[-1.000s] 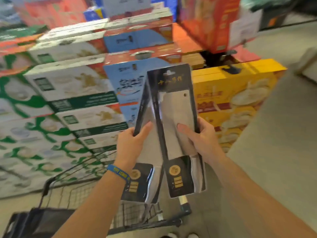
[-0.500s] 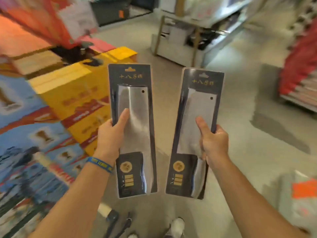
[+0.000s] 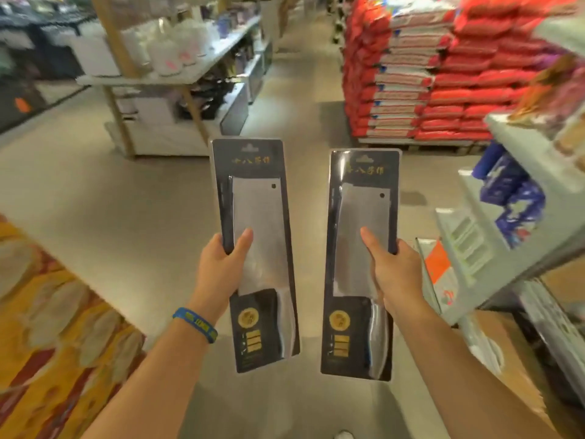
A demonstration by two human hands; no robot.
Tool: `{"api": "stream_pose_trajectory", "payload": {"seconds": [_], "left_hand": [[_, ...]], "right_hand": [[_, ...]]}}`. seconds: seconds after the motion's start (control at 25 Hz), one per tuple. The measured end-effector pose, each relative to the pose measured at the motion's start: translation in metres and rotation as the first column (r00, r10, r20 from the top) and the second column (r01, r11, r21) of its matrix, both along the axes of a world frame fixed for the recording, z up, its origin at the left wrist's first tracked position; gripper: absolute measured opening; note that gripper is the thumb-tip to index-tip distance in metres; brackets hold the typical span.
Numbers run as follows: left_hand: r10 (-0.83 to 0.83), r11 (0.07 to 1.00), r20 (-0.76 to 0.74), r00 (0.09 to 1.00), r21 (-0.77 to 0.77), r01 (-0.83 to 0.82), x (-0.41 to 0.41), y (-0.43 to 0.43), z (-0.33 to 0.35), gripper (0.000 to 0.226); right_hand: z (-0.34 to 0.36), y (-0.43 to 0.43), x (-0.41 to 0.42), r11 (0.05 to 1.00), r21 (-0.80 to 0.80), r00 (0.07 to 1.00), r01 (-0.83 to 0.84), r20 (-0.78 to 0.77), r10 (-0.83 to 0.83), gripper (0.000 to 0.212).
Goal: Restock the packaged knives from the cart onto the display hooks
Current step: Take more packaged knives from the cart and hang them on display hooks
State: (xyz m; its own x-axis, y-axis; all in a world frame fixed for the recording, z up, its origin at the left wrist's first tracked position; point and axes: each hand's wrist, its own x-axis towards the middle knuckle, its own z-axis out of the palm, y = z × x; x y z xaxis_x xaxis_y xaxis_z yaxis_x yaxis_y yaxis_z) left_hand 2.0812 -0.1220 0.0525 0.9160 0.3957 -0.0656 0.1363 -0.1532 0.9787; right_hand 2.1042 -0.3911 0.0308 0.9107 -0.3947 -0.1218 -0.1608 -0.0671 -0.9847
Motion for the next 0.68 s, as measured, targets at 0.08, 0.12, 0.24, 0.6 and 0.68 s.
{"api": "stream_pose_trajectory", "payload": {"seconds": [0.08,0.12,0.24,0.6,0.68], "left_hand": [[-0.065,0.994,0.039,0.997,0.091,0.061,0.032,-0.037,0.004,0.044],[-0.102,0.987,0.052,0.993,0.133,0.094,0.047,-0.055,0.005,0.049],[-0.208,0.957,0.098,0.973,0.227,0.182,0.084,-0.111,0.006,0.055],[-0.679,0.734,0.168,0.715,0.195,0.651,0.193,-0.260,0.017,0.031],[-0.761,0.648,0.207,0.615,0.196,0.736,0.217,-0.301,0.033,0.030]], "right_hand": [[-0.002,-0.041,0.018,0.997,0.012,0.997,0.077,0.007,-0.077,0.051],[-0.003,-0.060,0.024,0.994,0.010,0.994,0.109,0.000,-0.109,0.051],[-0.006,-0.109,0.038,0.978,-0.017,0.979,0.206,-0.006,-0.206,0.038],[0.005,-0.222,0.049,0.790,-0.004,0.790,0.613,-0.012,-0.613,0.037],[0.026,-0.246,0.049,0.721,-0.032,0.722,0.692,0.051,-0.690,0.028]]}}
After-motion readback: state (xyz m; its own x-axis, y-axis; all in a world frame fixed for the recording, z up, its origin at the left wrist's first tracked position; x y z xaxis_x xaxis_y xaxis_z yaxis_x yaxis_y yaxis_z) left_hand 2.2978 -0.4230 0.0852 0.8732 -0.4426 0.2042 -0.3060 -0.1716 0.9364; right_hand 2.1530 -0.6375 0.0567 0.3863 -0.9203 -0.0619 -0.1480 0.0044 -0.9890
